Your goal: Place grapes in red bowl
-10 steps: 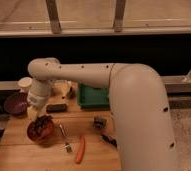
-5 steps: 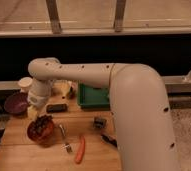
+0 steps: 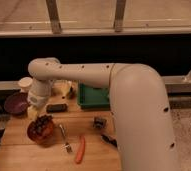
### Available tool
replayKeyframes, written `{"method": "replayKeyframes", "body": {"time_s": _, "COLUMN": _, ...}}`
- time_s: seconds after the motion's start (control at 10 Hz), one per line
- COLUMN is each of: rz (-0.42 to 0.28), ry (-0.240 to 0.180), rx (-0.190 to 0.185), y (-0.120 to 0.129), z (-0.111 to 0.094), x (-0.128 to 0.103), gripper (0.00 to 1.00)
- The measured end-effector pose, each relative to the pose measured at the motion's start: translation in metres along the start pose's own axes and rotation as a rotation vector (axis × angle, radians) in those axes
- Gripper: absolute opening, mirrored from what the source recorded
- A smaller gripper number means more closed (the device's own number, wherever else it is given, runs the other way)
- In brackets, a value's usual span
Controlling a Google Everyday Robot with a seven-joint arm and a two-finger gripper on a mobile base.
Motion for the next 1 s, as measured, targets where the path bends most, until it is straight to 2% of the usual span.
{"method": "replayKeyframes", "body": {"time_s": 0.3, "rz": 0.000, "ry": 0.000, "rx": 0.000, "y": 0.0000, "z": 0.0000, "x": 0.0001, "gripper": 0.62}}
{"method": "replayKeyframes", "body": {"time_s": 0.5, "rz": 0.000, "ry": 0.000, "rx": 0.000, "y": 0.0000, "z": 0.0000, "x": 0.0001, "gripper": 0.78}}
{"method": "replayKeyframes", "body": {"time_s": 1.0, "rz": 0.000, "ry": 0.000, "rx": 0.000, "y": 0.0000, "z": 0.0000, "x": 0.0000, "gripper": 0.80}}
